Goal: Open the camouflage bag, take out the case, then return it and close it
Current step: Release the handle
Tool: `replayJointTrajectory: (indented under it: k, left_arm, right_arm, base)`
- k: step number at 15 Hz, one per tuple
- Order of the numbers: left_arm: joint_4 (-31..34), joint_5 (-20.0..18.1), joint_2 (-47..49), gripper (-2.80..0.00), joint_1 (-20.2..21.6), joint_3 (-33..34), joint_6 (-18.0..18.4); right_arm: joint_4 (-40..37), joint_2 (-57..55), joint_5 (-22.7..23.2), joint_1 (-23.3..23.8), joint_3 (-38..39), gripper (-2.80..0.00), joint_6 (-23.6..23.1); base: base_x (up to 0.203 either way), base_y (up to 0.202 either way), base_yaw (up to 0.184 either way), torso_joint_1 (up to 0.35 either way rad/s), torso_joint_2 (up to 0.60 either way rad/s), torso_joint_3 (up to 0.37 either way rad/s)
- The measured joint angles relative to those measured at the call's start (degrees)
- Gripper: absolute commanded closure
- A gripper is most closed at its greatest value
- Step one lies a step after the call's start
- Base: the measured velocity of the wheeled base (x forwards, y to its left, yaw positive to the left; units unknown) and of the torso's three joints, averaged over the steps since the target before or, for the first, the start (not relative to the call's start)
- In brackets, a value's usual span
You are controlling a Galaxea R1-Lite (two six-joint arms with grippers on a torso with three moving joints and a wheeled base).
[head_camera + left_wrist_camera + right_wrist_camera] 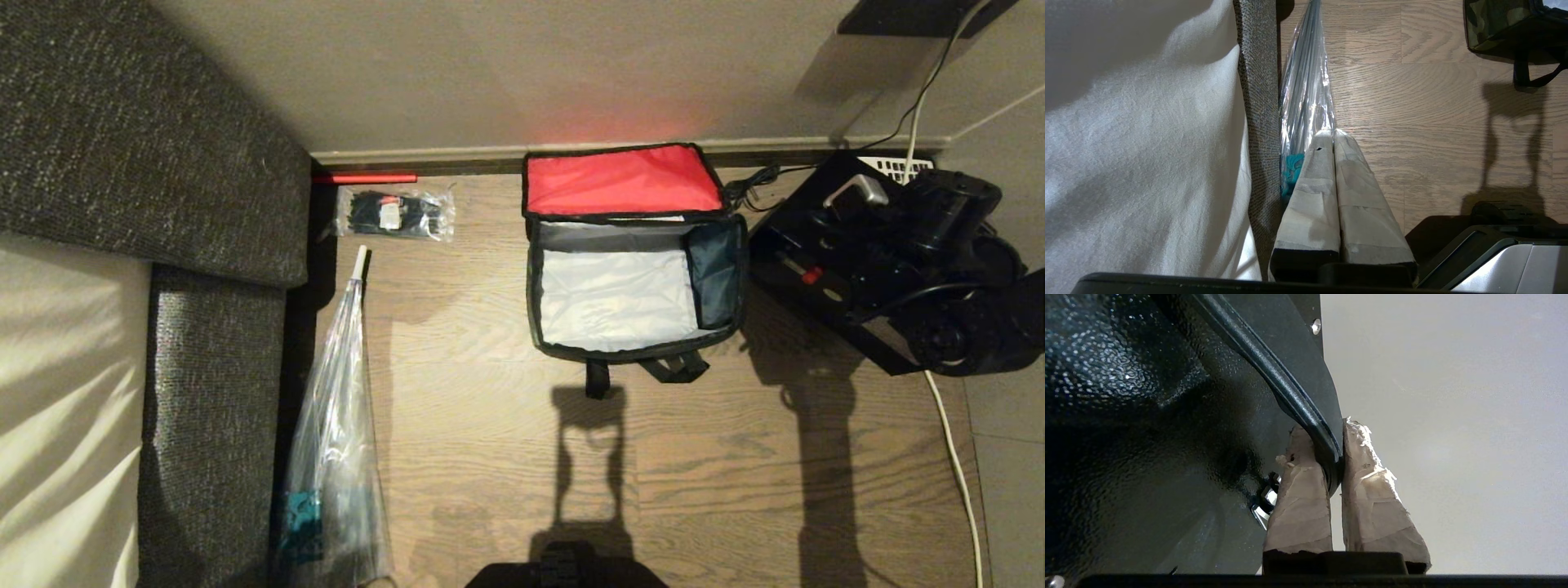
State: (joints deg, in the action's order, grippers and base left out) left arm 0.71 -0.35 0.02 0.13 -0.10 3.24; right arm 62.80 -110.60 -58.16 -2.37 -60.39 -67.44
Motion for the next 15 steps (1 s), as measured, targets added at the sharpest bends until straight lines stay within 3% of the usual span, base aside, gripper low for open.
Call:
replayJointTrajectory:
  k: [10, 11, 15]
  left_arm:
    - [0.02, 0.03, 0.0, 0.0, 0.0, 0.02, 0.0]
    - [0.0, 0.01, 0.0, 0.0, 0.0, 0.02, -0.02]
    - [0.04, 0.0, 0.0, 0.0, 0.02, 0.0, 0.02]
  right_arm:
    - [0.43, -10.29, -0.3, 0.85, -3.17, 0.0, 3.47]
    - [0.42, -10.77, -0.13, 0.85, -3.25, -2.8, 3.49]
    - [-1.24, -12.62, 0.79, 1.0, -3.06, -2.8, 3.39]
  base:
    - [0.0, 0.0, 0.0, 0.0, 0.0, 0.0]
    - [0.0, 0.0, 0.0, 0.0, 0.0, 0.0]
    - [0.0, 0.0, 0.0, 0.0, 0.0, 0.0]
